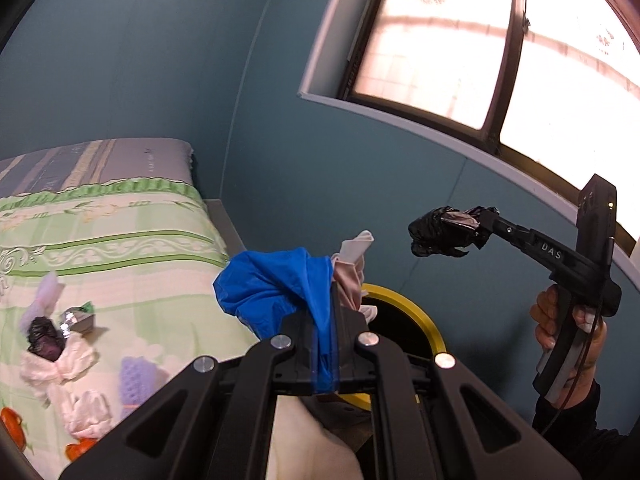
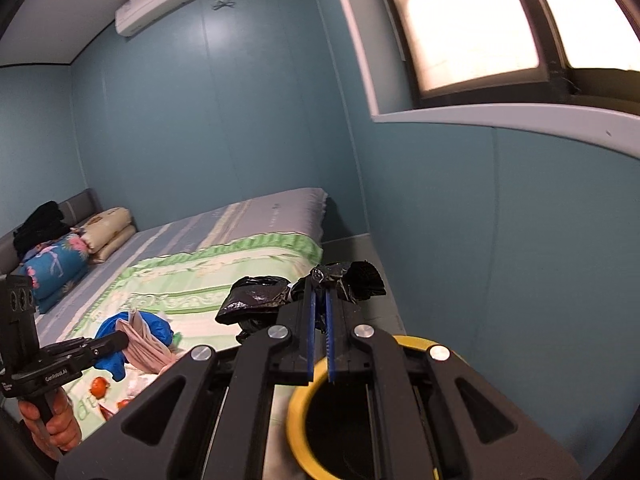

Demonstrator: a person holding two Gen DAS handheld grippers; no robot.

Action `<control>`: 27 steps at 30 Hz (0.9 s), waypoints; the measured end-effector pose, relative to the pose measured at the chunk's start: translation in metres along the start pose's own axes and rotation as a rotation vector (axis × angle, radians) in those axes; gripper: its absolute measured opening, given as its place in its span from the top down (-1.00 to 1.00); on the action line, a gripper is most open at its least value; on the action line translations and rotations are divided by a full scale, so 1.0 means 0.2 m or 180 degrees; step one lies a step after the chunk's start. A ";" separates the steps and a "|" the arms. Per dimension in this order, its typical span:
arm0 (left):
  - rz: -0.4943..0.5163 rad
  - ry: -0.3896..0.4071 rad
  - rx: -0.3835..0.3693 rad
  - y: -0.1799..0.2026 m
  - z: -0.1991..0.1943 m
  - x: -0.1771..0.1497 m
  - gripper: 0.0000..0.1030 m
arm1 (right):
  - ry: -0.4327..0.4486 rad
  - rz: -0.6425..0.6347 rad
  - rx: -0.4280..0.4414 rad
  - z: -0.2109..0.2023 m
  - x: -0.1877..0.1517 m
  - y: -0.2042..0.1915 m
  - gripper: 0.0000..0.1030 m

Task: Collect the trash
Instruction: 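Carry the blue bag and black bag over the yellow-rimmed bin with both tools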

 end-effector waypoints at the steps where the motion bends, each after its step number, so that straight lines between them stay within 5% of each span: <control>1: 0.0022 -0.0021 -0.0012 0.02 0.03 0.01 0.93 | -0.0008 0.0026 -0.0028 0.00 -0.01 0.02 0.93; 27: 0.0251 -0.0627 -0.0246 0.35 0.70 -0.01 0.93 | -0.0486 0.0389 -0.0355 0.37 -0.23 0.36 0.93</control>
Point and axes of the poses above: each gripper's, at about its wrist camera, not at the fingertips, and z roughly the way its jaws point, y to its right, x to its top, the point moved 2 cm from there along z, roughly the way its jaws point, and after that the axes turned 12 degrees about -y, right-handed, at the moved point
